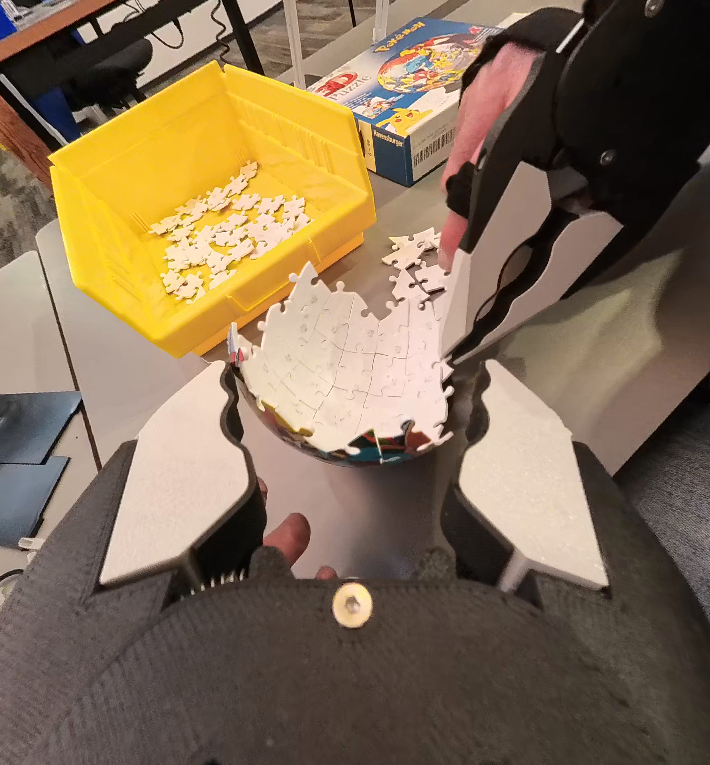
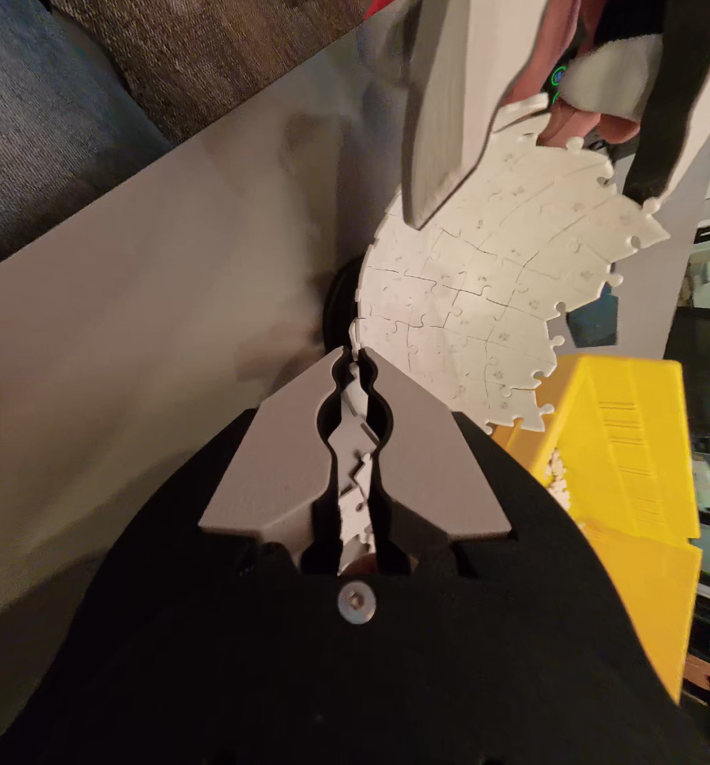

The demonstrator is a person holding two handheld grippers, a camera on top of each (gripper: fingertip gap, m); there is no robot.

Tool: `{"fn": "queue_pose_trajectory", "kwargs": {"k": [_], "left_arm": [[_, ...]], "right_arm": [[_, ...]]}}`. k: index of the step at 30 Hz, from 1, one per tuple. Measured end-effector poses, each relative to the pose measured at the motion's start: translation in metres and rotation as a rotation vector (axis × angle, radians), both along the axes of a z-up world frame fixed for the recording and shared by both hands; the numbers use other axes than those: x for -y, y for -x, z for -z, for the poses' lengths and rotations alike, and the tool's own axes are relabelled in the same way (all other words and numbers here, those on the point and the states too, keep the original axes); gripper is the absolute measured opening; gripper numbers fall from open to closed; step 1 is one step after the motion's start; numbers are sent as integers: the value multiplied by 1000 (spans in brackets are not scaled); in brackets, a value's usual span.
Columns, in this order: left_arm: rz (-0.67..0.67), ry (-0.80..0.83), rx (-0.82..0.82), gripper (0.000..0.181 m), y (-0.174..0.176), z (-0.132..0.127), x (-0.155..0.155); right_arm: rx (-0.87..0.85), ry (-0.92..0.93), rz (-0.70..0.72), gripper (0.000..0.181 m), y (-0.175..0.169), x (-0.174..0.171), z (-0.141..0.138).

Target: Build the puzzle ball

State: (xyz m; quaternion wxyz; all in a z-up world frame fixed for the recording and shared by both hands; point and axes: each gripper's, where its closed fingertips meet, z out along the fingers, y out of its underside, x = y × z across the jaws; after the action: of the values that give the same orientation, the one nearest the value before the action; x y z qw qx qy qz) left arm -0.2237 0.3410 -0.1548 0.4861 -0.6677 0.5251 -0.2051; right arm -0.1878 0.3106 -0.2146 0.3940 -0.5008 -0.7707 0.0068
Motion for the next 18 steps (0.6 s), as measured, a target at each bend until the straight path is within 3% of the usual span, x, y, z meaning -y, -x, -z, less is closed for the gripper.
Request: {"fn": "queue_pose_trajectory", "kwargs": {"k": [18], "left_arm": [[-29,3,2,107,1,0,-4]], "right_arm": [[68,-143,-18,3,-3,0,-5]]}}
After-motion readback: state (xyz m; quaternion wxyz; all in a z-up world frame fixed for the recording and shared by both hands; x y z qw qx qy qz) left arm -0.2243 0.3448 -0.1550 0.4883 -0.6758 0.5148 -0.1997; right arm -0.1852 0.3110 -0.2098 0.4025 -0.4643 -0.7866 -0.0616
